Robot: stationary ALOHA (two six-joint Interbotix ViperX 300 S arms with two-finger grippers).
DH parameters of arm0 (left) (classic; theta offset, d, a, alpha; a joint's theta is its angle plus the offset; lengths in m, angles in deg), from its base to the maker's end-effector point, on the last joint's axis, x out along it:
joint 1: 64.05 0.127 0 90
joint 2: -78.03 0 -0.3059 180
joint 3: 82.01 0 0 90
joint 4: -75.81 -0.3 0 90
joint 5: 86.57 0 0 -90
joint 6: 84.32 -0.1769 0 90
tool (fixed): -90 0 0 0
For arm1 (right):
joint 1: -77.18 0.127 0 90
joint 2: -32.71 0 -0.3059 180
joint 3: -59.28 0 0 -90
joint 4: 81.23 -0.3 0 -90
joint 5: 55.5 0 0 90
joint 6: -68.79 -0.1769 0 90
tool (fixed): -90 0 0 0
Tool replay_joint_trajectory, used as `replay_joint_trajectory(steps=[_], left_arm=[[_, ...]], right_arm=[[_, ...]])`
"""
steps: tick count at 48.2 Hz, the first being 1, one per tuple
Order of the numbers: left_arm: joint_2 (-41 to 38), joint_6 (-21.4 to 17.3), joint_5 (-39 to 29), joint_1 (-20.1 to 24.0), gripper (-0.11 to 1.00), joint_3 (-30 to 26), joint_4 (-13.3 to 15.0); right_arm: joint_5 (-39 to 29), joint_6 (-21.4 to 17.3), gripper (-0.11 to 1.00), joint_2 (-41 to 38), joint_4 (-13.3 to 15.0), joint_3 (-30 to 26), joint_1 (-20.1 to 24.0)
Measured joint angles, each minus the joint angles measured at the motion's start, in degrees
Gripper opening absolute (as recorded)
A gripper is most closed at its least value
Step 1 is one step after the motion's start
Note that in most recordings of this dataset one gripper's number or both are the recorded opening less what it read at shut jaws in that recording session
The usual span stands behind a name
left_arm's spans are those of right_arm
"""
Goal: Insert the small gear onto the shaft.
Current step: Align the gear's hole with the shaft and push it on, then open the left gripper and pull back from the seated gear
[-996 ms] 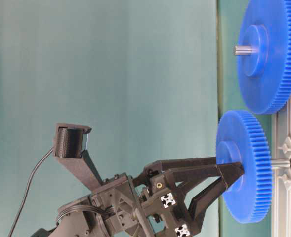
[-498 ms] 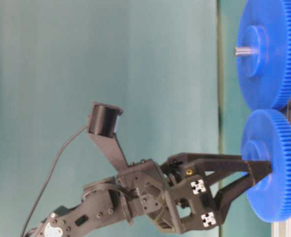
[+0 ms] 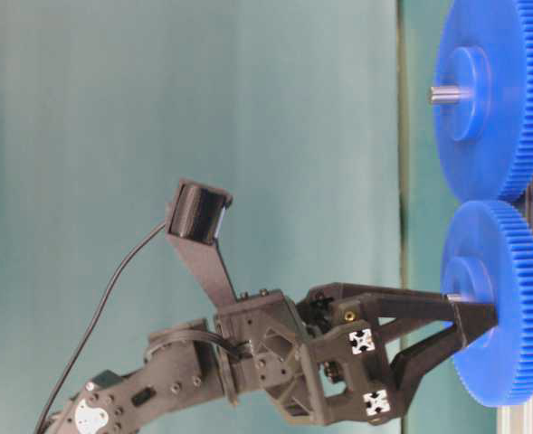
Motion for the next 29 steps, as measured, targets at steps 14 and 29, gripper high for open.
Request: replay_joint_trajectory(steps=[14,29], left_arm=[[4.39,0.44,-0.35,0.26,0.85,-1.67,0.00],[5.10,2.64,0.00,0.35,0.84,-0.26,0.00]], right_arm=[[0.09,-0.09,0.04,0.53,0.00,0.18,0.00],[0.00,0.00,0.04,0.79,0.00,0.53,0.00]])
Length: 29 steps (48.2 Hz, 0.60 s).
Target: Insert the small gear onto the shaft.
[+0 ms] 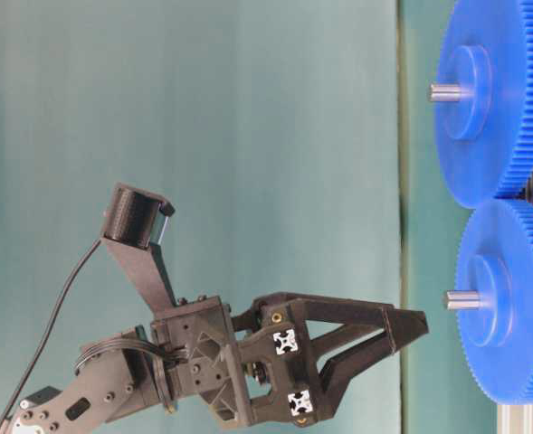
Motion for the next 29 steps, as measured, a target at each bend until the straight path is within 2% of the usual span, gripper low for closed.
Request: replay_joint_trajectory(steps=[15,29], left_arm=[[3.52,0.35,0.35,-0.09,0.84,1.76,0.00],[11.78,0.44,0.44,-1.32,0.84,3.96,0.00]], right_arm=[[0.00,-0.09,0.04,0.09,0.00,0.00,-0.09],[0.09,-0.09,0.04,1.49,0.00,0.26,-0.09]])
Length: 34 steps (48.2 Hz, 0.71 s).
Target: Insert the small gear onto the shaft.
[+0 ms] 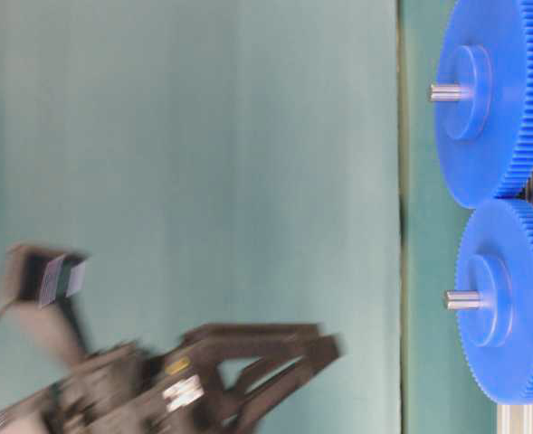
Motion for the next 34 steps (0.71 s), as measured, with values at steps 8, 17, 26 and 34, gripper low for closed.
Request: replay_joint_trajectory(steps=[8,17,26,34], left_arm=[[5.62,-0.09,0.00,-0.62,0.84,3.34,0.00],[12.22,0.00,0.35,-1.05,0.84,8.00,0.00],[18.81,0.09,3.52,-1.32,0.84,12.74,0.00],[23.12,0.18,6.59,-2.46,0.84,15.73,0.00]], right_arm=[[0.00,0.00,0.04,2.72,-0.09,1.32,0.00],[-1.41,0.00,0.04,6.94,0.00,2.55,0.00],[-4.92,0.00,0.04,11.43,0.00,3.52,-0.35],[-5.80,-0.09,0.04,15.03,0.00,4.13,-0.62]])
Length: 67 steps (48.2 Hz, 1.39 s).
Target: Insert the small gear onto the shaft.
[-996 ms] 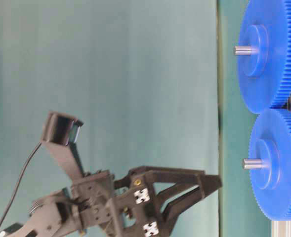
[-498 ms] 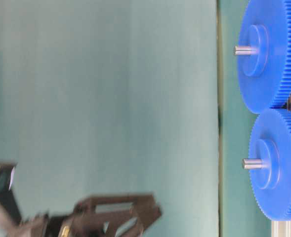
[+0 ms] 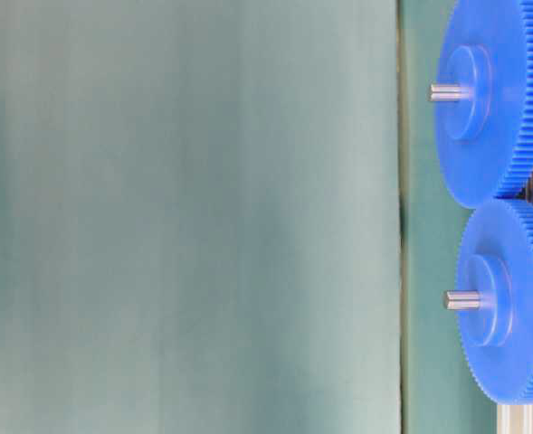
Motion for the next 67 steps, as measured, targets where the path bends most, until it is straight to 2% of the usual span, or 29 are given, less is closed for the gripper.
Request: replay_joint_trajectory(steps=[19,67], left_arm=[[1.14,2.20,3.25,-0.35,0.84,0.79,0.00],[1.14,1.76,4.13,-0.35,0.84,1.32,0.00]], right_arm=[[-2.02,0.09,0.04,2.90,0.09,0.35,0.00],[-2.02,0.09,0.04,2.90,0.62,0.35,-0.79]])
